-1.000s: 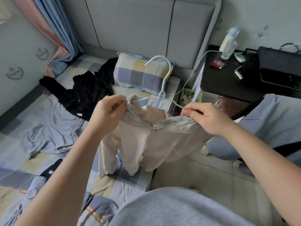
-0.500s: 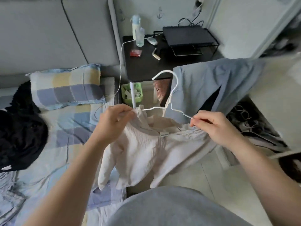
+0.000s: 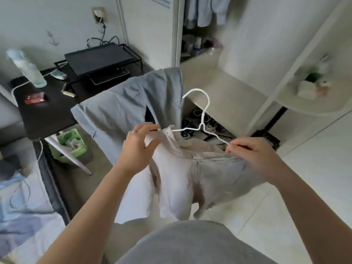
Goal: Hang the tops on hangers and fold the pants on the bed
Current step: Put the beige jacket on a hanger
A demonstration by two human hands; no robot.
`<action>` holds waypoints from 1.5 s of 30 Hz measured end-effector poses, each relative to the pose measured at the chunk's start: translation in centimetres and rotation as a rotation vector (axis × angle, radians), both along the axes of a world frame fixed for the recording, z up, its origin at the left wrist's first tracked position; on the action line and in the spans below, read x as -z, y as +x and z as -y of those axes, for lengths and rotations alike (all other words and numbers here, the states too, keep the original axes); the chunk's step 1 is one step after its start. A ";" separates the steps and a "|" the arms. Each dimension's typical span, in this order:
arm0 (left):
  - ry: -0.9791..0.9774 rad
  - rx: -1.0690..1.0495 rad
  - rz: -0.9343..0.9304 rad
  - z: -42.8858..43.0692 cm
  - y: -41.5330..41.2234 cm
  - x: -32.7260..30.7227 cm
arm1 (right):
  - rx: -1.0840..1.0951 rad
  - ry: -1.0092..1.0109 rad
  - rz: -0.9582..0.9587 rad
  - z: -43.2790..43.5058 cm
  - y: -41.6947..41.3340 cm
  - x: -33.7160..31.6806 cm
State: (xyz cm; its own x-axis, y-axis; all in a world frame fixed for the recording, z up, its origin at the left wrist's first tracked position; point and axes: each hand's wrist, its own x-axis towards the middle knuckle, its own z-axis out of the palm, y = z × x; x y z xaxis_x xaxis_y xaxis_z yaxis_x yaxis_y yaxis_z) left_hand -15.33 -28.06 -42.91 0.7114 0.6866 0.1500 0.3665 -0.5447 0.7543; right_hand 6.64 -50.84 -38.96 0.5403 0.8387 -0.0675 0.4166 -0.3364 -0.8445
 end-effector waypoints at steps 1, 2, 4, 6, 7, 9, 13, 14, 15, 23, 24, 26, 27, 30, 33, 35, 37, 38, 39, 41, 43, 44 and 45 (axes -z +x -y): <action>0.006 0.025 -0.011 0.6 1.9 0.0 | 0.028 -0.005 -0.006 0.7 1.2 -0.1; 0.010 0.044 -0.021 1.1 3.6 0.0 | 0.056 -0.005 -0.014 1.4 2.3 -0.2; -0.007 0.066 -0.041 2.2 6.7 -0.2 | 0.111 0.006 -0.034 2.4 4.4 -0.4; -0.041 0.096 -0.046 2.9 9.3 -0.6 | 0.175 0.023 -0.060 3.0 6.2 -0.7; -0.053 0.122 -0.042 3.2 10.5 -0.7 | 0.212 0.034 -0.076 3.2 7.0 -0.9; -0.085 0.171 -0.039 3.5 12.7 -1.1 | 0.281 0.064 -0.123 3.2 8.5 -1.3; -0.137 0.279 -0.043 3.6 16.6 -2.1 | 0.382 0.185 -0.364 1.7 11.0 -2.3; -0.142 0.313 -0.037 3.4 17.5 -2.4 | 0.403 0.239 -0.452 1.0 11.5 -2.6; -0.146 0.345 -0.033 3.1 18.4 -2.7 | 0.419 0.305 -0.546 0.3 11.9 -3.0; -0.145 0.465 0.072 -3.0 24.6 -7.4 | 0.344 0.575 -0.604 -9.2 15.9 -8.9; -0.138 0.474 0.099 -4.1 25.2 -8.3 | 0.349 0.595 -0.589 -10.5 16.4 -9.9; -0.117 0.504 0.158 -6.7 26.4 -10.3 | 0.355 0.640 -0.558 -13.3 17.6 -12.0; -0.105 0.519 0.191 -8.0 26.9 -11.4 | 0.348 0.663 -0.537 -14.7 18.1 -13.1; -0.080 0.566 0.282 -12.0 28.2 -14.8 | 0.342 0.696 -0.408 -19.1 19.8 -16.3; -0.001 0.652 0.311 -15.7 29.2 -18.1 | 0.369 0.684 -0.249 -23.1 21.7 -19.3; 0.071 0.688 0.327 -18.0 30.0 -20.2 | 0.388 0.679 -0.145 -25.6 22.9 -21.7; 0.155 0.674 0.338 -19.9 31.2 -22.3 | 0.416 0.685 -0.074 -27.9 24.1 -24.4; 0.182 0.660 0.345 -20.8 31.9 -23.4 | 0.434 0.688 -0.043 -29.0 24.7 -26.0; 0.196 0.649 0.354 -21.6 32.7 -24.5 | 0.451 0.692 -0.013 -30.0 25.3 -27.6; 0.211 0.632 0.361 -23.0 34.4 -26.7 | 0.475 0.712 0.041 -31.6 26.7 -30.8; 0.223 0.627 0.350 -24.4 36.2 -28.8 | 0.488 0.738 0.089 -32.9 28.1 -33.7; 0.234 0.625 0.346 -25.0 37.1 -29.8 | 0.494 0.745 0.119 -33.5 28.8 -35.2; 0.250 0.625 0.350 -25.7 38.2 -30.7 | 0.501 0.748 0.151 -34.1 29.6 -36.6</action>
